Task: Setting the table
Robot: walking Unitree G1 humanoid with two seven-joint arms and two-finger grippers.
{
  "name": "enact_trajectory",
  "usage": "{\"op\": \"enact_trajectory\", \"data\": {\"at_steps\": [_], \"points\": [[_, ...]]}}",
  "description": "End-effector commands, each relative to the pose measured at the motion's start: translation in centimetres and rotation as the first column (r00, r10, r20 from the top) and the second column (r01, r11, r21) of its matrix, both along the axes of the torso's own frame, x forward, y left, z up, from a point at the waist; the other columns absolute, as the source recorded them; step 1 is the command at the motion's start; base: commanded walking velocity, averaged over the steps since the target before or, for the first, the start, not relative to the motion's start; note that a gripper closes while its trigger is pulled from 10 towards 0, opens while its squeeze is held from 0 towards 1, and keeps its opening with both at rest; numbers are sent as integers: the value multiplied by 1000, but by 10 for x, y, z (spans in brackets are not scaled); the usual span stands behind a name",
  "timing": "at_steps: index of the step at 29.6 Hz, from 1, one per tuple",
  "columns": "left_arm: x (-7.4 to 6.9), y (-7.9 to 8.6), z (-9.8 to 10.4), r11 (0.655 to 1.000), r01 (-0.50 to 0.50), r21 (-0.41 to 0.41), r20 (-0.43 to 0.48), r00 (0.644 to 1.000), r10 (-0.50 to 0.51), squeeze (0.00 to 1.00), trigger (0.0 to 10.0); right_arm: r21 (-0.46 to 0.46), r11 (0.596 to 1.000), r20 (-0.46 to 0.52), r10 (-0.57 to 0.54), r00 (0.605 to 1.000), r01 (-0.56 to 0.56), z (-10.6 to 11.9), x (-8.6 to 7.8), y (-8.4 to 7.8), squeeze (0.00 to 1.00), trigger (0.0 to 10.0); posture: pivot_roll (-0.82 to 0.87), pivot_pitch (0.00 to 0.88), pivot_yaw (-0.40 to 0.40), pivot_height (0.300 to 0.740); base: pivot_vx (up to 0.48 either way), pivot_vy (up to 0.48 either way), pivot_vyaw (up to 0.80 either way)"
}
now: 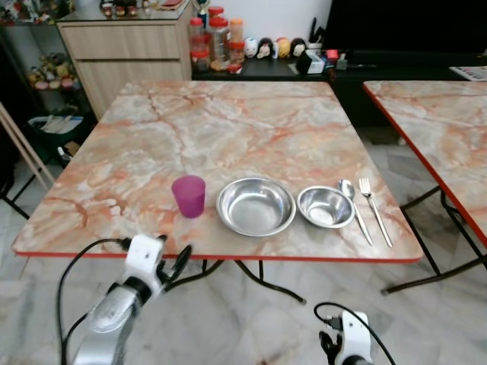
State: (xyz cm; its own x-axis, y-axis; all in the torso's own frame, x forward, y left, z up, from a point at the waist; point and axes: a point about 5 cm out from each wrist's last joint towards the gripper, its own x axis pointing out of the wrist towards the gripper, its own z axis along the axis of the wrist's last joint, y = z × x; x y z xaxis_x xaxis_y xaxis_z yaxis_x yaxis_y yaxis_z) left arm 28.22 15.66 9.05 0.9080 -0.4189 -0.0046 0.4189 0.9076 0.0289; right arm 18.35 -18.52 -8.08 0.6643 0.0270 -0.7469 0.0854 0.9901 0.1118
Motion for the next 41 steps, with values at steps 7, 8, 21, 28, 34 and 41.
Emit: {"op": "enact_trajectory", "data": {"at_steps": [7, 8, 21, 28, 34, 41], "points": [[18, -16, 3, 988, -111, -111, -45, 993, 107, 0, 10000, -1, 1000, -2, -8, 1000, 8, 0, 0, 0, 0, 10000, 40, 0, -10, 740, 0, 0, 0], [18, -13, -1, 980, -148, -132, -65, 988, 140, 0, 10000, -1, 1000, -2, -8, 1000, 8, 0, 0, 1, 0, 10000, 31, 0, -5, 740, 0, 0, 0], [-7, 50, -44, 842, -539, -33, -116, 838, 533, 0, 10000, 0, 1000, 1, -12, 1000, 12, 0, -1, -1, 0, 10000, 47, 0, -13, 740, 0, 0, 0], [-1, 45, -42, 832, -553, -53, -87, 832, 548, 0, 10000, 8, 1000, 20, -10, 1000, 10, 2, 4, 1, 0, 10000, 53, 0, -22, 740, 0, 0, 0], [3, 41, -39, 835, -548, -55, -62, 836, 544, 0, 10000, 7, 1000, 22, -15, 1000, 15, 2, 4, 0, 0, 10000, 50, 0, -23, 740, 0, 0, 0], [12, 36, -24, 851, -518, -89, 9, 854, 521, 0, 10000, 2, 1000, 12, -9, 1000, 9, 1, 2, -1, 0, 10000, 50, 0, -27, 740, 0, 0, 0]]}}
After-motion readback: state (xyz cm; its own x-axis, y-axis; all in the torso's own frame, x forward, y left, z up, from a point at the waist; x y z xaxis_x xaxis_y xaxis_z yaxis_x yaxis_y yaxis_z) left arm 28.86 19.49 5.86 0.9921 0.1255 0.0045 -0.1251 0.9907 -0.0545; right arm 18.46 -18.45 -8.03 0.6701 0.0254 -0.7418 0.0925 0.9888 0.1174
